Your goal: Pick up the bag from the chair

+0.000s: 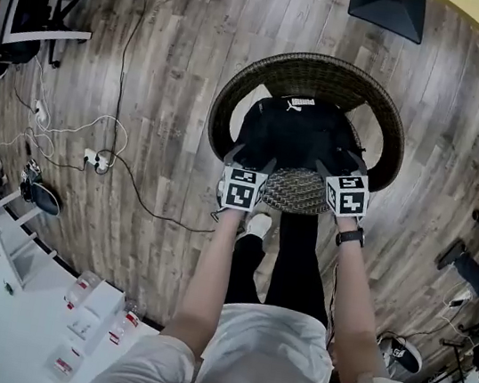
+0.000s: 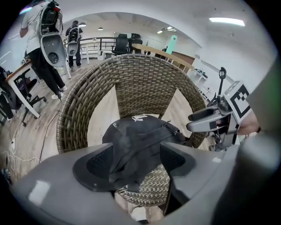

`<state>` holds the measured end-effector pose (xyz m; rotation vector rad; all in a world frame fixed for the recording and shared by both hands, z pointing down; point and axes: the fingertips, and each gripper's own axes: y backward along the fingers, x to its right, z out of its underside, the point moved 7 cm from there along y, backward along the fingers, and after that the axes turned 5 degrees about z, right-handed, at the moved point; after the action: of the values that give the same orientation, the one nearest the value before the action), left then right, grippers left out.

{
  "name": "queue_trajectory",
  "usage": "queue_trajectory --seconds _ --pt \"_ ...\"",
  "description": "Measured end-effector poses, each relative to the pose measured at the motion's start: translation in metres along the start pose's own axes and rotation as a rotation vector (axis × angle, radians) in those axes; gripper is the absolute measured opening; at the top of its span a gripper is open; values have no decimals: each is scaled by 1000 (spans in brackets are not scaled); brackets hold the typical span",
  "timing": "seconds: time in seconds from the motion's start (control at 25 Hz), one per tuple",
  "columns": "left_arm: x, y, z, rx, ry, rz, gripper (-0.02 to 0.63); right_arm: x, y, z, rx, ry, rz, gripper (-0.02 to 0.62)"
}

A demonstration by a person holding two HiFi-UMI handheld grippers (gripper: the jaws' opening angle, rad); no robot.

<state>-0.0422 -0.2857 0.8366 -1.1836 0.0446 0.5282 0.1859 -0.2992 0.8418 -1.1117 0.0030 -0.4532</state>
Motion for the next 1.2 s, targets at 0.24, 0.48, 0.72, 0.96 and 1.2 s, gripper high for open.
queue_trajectory --seconds 0.24,0.48,0.72,0.96,1.2 --pt "-14 -33 15 -44 56 -30 350 30 -40 17 6 17 59 325" --pt "-26 -53 16 -34 30 -96 349 51 -79 32 -74 17 83 334" --pt "-40 -67 28 -27 64 -127 345 52 -110 43 -106 26 66 337" --pt "-36 -77 36 -47 59 -154 222 53 -118 47 -164 -3 44 334" --pt "-31 -83 39 -86 22 -110 110 52 -115 49 -203 27 34 162"
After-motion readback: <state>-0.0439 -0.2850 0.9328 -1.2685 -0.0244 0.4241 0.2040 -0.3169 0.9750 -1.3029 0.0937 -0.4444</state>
